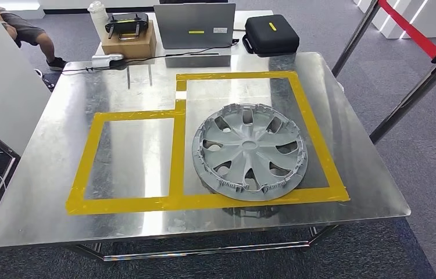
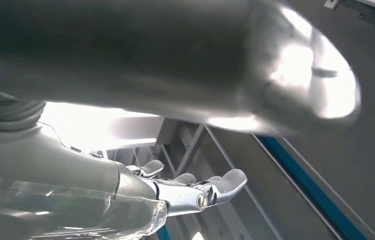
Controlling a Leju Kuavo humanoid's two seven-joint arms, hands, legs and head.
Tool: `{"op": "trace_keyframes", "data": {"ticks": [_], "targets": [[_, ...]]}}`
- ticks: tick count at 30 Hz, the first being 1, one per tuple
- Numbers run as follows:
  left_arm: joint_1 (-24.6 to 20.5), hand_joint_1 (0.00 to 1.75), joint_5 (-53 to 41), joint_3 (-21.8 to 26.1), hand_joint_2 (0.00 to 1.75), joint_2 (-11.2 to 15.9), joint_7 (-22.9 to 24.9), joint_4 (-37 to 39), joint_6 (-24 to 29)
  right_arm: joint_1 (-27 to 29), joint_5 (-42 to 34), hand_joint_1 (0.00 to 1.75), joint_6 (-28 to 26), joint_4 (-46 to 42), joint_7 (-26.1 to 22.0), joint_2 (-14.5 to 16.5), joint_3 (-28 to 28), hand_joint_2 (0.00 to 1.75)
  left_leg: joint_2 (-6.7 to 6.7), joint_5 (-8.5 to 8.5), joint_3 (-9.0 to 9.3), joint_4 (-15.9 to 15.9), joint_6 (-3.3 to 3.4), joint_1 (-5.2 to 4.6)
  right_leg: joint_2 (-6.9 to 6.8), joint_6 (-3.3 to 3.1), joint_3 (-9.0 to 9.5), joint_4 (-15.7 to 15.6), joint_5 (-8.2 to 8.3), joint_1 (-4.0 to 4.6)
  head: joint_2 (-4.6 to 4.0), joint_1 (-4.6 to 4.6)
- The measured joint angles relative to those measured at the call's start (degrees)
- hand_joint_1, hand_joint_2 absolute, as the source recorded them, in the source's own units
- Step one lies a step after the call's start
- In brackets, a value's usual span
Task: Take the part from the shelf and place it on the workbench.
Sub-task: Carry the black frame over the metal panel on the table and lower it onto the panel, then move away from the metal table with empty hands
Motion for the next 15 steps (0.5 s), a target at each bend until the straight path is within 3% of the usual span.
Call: {"op": "trace_keyframes", "data": {"ticks": [10, 15], "targets": [[-0.1, 0.0, -0.6, 0.5, 0.0, 0.0, 0.7, -0.1, -0.1, -0.3, -3.8, 0.0, 0.0, 1.3, -0.5, -0.3, 1.3, 0.0, -0.06, -0.15, 0.01, 0.1, 0.22, -0.29, 0.0, 0.16, 0.05, -0.1, 0.01, -0.29, 0.0, -0.01], [-0.2, 0.0, -0.6, 1.7, 0.0, 0.0, 0.8, -0.1, -0.1, -1.4, -5.7, 0.0, 0.0, 2.9, -0.8, -0.9, 2.4, 0.0, -0.06, -0.32, 0.03, 0.1, 0.76, -0.75, 0.0, 0.77, 0.09, -0.2, 0.03, -0.74, 0.0, -0.04]]}}
